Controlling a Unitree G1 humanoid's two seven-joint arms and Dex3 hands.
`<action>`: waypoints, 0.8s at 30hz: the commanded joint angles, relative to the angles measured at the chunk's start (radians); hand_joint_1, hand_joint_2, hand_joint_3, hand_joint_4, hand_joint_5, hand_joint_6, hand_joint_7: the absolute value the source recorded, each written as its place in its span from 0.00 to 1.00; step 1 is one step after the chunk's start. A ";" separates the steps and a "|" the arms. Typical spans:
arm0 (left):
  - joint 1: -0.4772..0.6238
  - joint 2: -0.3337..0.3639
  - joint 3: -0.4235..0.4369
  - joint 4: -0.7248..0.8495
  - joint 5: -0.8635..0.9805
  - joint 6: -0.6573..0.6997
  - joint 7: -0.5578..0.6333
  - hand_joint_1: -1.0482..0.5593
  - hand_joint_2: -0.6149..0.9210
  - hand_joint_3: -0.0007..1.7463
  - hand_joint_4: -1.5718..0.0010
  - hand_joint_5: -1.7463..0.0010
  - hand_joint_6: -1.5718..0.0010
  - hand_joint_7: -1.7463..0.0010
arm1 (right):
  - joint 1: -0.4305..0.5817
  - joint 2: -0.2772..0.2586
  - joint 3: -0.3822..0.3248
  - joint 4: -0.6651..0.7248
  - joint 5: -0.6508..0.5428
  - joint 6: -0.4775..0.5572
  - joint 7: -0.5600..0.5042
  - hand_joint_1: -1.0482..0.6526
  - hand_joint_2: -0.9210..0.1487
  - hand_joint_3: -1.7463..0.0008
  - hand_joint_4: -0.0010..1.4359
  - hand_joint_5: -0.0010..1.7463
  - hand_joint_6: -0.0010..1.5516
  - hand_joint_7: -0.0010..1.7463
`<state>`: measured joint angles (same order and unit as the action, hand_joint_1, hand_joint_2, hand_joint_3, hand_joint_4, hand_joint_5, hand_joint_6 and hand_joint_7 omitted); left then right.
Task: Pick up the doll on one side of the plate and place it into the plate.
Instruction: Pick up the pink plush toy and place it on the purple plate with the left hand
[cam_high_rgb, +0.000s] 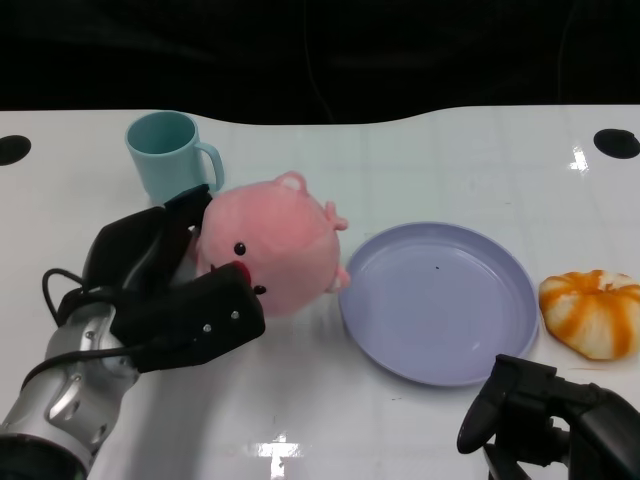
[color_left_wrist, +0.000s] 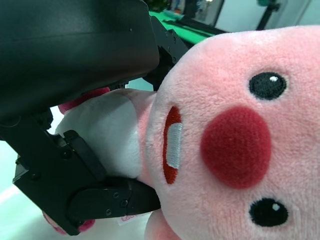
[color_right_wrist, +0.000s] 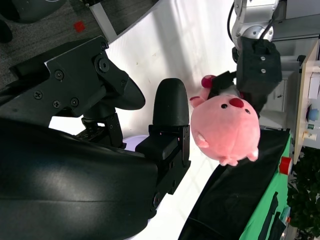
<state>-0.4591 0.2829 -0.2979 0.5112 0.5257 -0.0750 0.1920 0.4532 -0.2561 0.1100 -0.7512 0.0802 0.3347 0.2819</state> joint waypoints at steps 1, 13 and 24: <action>-0.053 -0.004 -0.015 -0.041 0.020 0.012 -0.045 0.54 0.66 0.74 0.39 0.00 0.51 0.00 | -0.003 -0.005 -0.004 0.008 0.001 0.003 -0.005 0.57 0.28 0.34 0.43 1.00 0.36 0.86; -0.252 -0.145 -0.104 0.048 0.083 0.074 -0.112 0.52 0.66 0.63 0.39 0.00 0.51 0.02 | 0.004 0.007 0.019 0.003 -0.012 -0.010 -0.017 0.58 0.28 0.34 0.43 1.00 0.36 0.87; -0.346 -0.271 -0.201 0.170 0.139 0.133 -0.123 0.52 0.70 0.58 0.41 0.00 0.55 0.00 | 0.015 0.008 0.027 -0.011 -0.013 -0.013 -0.018 0.58 0.29 0.33 0.43 1.00 0.35 0.86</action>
<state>-0.7665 0.0115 -0.4965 0.6701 0.6578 0.0509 0.0677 0.4627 -0.2418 0.1379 -0.7514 0.0667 0.3293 0.2667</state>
